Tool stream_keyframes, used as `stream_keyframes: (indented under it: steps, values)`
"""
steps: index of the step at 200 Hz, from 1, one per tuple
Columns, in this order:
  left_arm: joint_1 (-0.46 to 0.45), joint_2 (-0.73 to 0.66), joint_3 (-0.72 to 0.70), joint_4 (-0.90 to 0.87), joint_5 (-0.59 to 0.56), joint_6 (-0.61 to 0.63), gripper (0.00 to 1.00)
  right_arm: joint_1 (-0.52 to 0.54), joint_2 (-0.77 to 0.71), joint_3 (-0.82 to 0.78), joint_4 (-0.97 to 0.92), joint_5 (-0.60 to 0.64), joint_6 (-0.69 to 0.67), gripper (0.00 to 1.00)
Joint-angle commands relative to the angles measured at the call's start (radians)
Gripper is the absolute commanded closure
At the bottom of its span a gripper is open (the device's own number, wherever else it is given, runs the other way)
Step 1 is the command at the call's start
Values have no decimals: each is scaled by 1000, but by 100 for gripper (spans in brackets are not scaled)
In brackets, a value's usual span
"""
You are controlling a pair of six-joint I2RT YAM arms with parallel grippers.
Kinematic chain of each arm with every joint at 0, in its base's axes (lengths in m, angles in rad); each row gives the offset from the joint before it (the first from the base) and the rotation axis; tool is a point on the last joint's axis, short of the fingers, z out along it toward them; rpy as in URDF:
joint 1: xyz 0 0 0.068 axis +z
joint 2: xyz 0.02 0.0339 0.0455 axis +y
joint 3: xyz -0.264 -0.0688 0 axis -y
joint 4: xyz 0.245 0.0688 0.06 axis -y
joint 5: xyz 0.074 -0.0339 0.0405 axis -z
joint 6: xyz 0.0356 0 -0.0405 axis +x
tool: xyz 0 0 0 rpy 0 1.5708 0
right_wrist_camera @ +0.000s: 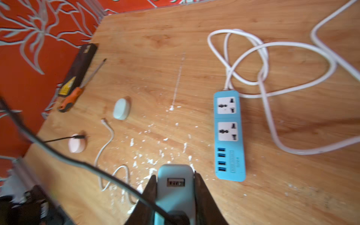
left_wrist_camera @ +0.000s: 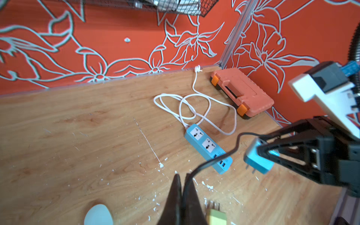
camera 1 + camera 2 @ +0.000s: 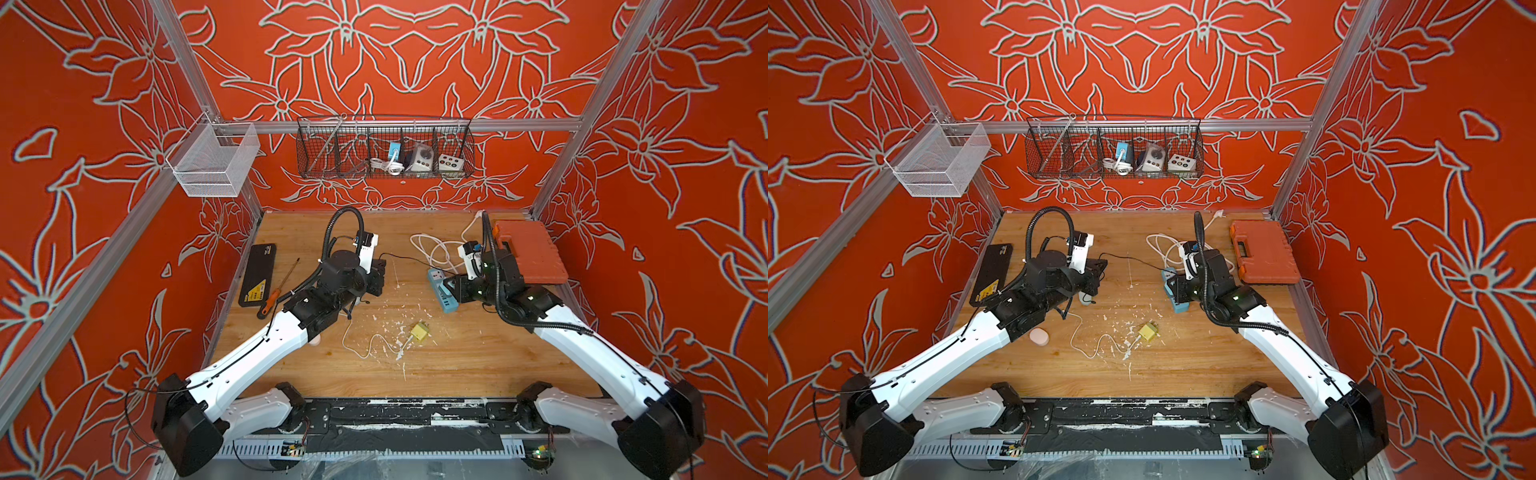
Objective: Charge the bluetooth headset
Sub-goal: Adjust the charging cable at the plug, then insert the plug into the socket.
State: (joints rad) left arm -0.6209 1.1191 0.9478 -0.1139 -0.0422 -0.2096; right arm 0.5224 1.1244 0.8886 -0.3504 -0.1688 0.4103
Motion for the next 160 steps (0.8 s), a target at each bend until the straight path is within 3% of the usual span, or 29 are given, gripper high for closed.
stream_keyframes:
  steps: [1, 39, 160]
  values:
    - [6, 3, 25, -66, 48, -31, 96, 3, 25, -19, 98, 183, -44, 84]
    - [6, 38, 48, -99, 88, -52, 95, 5, 78, -40, 160, 270, -68, 85]
    - [39, 161, 134, -147, 140, -101, 93, 5, 293, -30, 377, 287, -139, 85]
